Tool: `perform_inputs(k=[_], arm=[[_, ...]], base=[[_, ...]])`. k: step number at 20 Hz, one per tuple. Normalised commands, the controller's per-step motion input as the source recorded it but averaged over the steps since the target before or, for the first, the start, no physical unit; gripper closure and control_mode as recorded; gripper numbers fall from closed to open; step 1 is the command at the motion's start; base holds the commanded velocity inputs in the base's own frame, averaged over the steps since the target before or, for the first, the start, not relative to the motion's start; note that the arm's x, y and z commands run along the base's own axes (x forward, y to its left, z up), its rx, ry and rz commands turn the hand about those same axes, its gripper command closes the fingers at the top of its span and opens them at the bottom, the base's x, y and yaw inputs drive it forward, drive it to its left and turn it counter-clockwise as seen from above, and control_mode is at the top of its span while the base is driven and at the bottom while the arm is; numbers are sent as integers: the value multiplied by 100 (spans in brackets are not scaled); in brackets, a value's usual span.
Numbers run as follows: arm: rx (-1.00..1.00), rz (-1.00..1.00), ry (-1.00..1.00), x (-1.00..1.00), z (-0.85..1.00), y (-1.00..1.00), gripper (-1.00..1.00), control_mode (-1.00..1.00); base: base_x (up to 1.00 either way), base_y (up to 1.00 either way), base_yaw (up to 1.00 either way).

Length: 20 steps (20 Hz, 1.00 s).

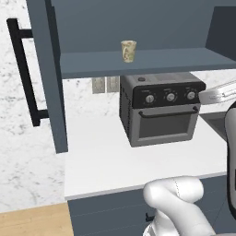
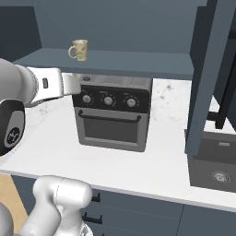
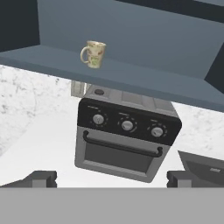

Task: Gather all objects into one cabinet and sort the glasses and bowls to opposite sides.

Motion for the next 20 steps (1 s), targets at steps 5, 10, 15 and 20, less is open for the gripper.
perform_inputs(k=[5, 10, 15, 20], arm=[[-2, 0, 0, 0, -2, 0, -100, -100], [0, 0, 0, 0, -1, 0, -100, -100], [13, 0, -9, 0, 33, 14, -100, -100], [4, -21, -13, -2, 78, 68, -100, -100]], base=[[0, 0, 0], [0, 0, 0], [0, 0, 0], [0, 0, 0]])
